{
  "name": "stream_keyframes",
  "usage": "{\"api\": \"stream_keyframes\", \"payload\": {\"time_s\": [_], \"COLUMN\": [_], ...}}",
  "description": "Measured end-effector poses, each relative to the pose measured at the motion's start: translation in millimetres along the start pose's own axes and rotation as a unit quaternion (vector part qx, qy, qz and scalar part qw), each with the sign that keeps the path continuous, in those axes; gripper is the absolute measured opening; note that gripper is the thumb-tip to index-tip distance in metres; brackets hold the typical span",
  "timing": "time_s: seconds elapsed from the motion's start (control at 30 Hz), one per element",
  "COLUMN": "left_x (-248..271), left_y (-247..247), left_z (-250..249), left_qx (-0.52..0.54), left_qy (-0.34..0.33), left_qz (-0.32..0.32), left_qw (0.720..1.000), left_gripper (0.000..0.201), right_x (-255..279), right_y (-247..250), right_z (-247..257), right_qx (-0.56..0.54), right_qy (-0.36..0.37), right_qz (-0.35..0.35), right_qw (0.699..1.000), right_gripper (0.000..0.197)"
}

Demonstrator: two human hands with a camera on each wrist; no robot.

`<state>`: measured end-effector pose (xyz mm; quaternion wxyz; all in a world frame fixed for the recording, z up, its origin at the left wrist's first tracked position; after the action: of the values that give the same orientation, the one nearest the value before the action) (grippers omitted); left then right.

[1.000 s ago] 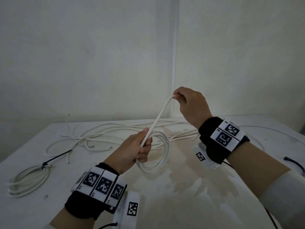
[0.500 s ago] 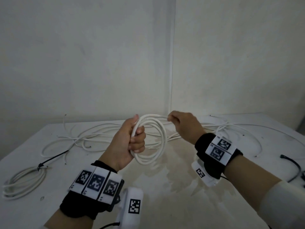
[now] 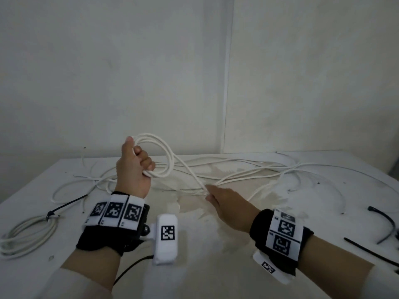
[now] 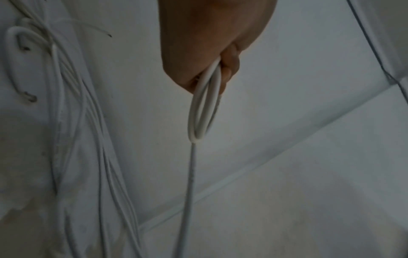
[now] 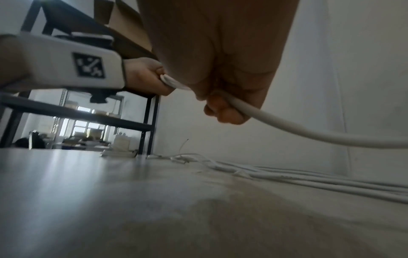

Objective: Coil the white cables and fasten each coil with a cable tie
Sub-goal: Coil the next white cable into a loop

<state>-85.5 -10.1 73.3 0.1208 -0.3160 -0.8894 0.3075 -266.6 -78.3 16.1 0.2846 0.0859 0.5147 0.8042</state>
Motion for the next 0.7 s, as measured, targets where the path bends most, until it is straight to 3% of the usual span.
{"api": "stream_keyframes", "payload": {"time_s": [0.13, 0.33, 0.47, 0.6, 0.7], "left_x": [-11.4, -11.6, -4.1, 6.3, 18.2], "left_y": [9.3, 11.5, 3.4, -5.9, -17.7], "left_z": [-15.3, -15.7, 1.6, 18.1, 35.5], "left_qx": [-0.008, -0.110, -0.235, -0.317, -0.399], "left_qy": [-0.050, -0.123, -0.159, -0.172, -0.170], "left_qz": [-0.035, -0.064, -0.026, 0.034, 0.094], "left_qw": [0.998, 0.984, 0.959, 0.932, 0.896], "left_gripper": [0.038, 0.038, 0.037, 0.034, 0.033], "right_x": [1.8, -5.7, -7.7, -7.1, -9.0], "right_y": [-23.0, -16.0, -7.9, 2.5, 15.3], "right_z": [1.5, 29.4, 47.0, 61.3, 73.4], "right_qx": [0.077, 0.120, 0.180, 0.174, 0.152], "right_qy": [0.027, 0.193, 0.278, 0.319, 0.338], "right_qz": [0.073, -0.046, -0.114, -0.138, -0.158], "right_qw": [0.994, 0.973, 0.937, 0.921, 0.915], "right_gripper": [0.047, 0.036, 0.035, 0.029, 0.029]}}
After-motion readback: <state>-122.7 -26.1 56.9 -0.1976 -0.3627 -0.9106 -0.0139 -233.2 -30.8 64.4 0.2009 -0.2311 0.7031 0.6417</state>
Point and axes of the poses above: each hand's wrist, its own x-axis away from the middle knuckle, its own y-axis out of the back of the hand, z = x × y, the point moved 8 cm from there along -x, towards the middle knuckle, and after that the axes turned 1 degree about -x, right-handed, at the moved point
